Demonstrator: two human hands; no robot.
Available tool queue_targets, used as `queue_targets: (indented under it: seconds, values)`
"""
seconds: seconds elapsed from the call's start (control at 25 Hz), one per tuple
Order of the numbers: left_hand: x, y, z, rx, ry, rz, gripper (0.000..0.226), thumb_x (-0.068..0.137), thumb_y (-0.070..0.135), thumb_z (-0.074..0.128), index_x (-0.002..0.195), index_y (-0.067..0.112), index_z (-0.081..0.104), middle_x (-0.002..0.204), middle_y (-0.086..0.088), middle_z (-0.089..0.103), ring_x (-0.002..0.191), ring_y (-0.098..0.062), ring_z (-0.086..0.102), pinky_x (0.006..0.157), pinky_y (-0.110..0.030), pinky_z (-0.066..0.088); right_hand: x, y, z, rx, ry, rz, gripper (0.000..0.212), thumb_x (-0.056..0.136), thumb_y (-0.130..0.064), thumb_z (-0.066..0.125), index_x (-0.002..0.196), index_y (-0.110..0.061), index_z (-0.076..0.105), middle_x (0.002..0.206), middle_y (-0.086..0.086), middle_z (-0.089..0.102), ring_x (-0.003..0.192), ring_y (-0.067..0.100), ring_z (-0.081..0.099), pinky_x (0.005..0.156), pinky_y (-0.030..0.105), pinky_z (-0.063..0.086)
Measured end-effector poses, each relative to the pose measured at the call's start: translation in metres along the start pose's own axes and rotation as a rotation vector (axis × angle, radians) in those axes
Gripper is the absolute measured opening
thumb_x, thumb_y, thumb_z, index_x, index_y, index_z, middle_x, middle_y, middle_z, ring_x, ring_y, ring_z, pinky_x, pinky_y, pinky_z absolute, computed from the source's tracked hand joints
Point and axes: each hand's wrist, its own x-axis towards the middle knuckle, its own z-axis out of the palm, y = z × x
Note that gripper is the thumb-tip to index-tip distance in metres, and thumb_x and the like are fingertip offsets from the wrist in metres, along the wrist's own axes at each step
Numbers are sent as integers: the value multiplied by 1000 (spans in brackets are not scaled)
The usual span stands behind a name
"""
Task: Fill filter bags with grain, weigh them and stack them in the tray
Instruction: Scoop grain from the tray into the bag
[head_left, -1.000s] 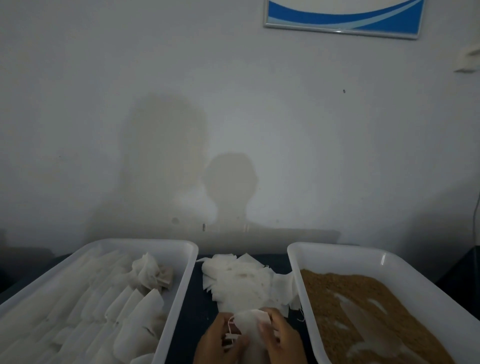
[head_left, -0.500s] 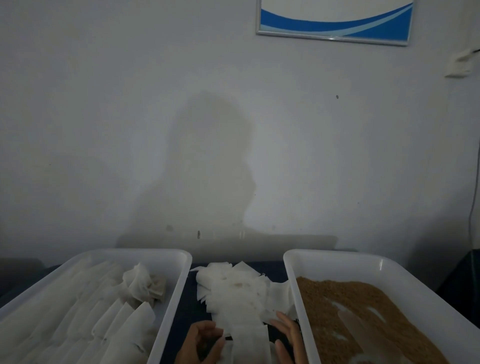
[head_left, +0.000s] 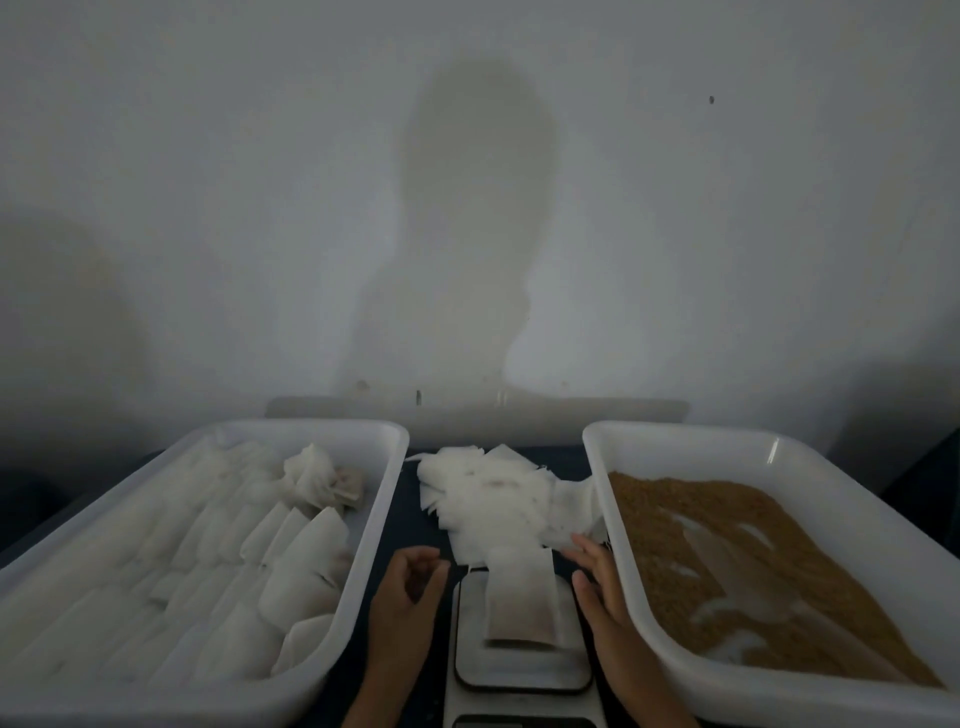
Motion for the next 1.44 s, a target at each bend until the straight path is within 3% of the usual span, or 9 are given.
queue_targets:
  seconds: [0.12, 0.32, 0.56, 0.72, 0.96, 1.12, 1.24, 1.32, 1.44]
  values:
    - [-2, -3, -1, -17, 27, 14, 11, 87, 11, 66, 92, 20, 62, 88, 4, 66, 86, -8, 62, 74, -20, 47, -4, -1, 2, 73, -16, 36, 48, 90, -44, 46, 137, -34, 41, 131, -19, 55, 126, -2, 45, 114, 42, 32]
    - [-6, -7, -1, -19, 16, 8, 13, 87, 8, 65, 90, 20, 62, 86, 4, 65, 85, -10, 62, 73, -21, 47, -8, -3, 2, 166, -28, 74, 43, 95, -27, 47, 138, -26, 41, 128, -13, 57, 125, 3, 48, 113, 44, 33]
    - [-6, -1, -1, -28, 1, -2, 14, 88, 8, 64, 92, 21, 61, 90, 2, 66, 89, -12, 62, 77, -24, 48, -7, -8, -1, 204, -69, 62, 42, 93, -36, 47, 134, -26, 44, 126, -14, 59, 120, -2, 50, 108, 33, 38]
    - [-12, -1, -2, 6, -17, -13, 14, 89, 10, 62, 93, 23, 60, 93, 3, 65, 92, -11, 62, 81, -24, 48, -10, -9, -3, 211, -83, 44, 35, 98, -22, 47, 133, -24, 44, 128, -9, 58, 121, -1, 50, 104, 22, 37]
    - [-11, -2, 0, 54, -95, 53, 15, 88, 18, 65, 100, 27, 61, 96, 10, 66, 96, -7, 61, 84, -24, 50, -6, -12, 4, 268, -109, 99, 37, 97, -15, 52, 133, -22, 44, 123, -4, 61, 116, 5, 55, 99, 24, 42]
    - [6, 19, 16, 305, -261, 115, 47, 82, 36, 71, 124, 25, 53, 121, 12, 55, 115, -5, 47, 90, -10, 37, 10, -21, 10, 281, -77, 142, 38, 92, -8, 59, 127, -14, 49, 111, 11, 63, 102, 13, 61, 79, 11, 48]
    - [10, 40, 31, 512, -433, 111, 69, 77, 41, 74, 136, 23, 43, 129, 8, 51, 119, -10, 47, 98, -21, 39, 12, -28, 13, 205, -71, 96, 38, 85, -3, 67, 118, -19, 55, 95, 14, 64, 92, 17, 63, 76, 15, 48]
    - [4, 50, 36, 655, -423, 167, 57, 81, 45, 68, 130, 25, 46, 120, 7, 60, 108, -10, 54, 95, -24, 43, 15, -40, 12, 147, -65, 28, 39, 82, 1, 69, 109, -25, 59, 86, 9, 64, 86, 15, 63, 74, 13, 48]
    - [-5, 67, 33, 753, -234, 299, 33, 91, 44, 55, 116, 23, 54, 105, 5, 65, 85, -6, 57, 71, -12, 39, 26, -71, 11, 136, -107, -46, 38, 83, 3, 66, 104, -28, 61, 85, 2, 66, 86, 12, 65, 74, 16, 52]
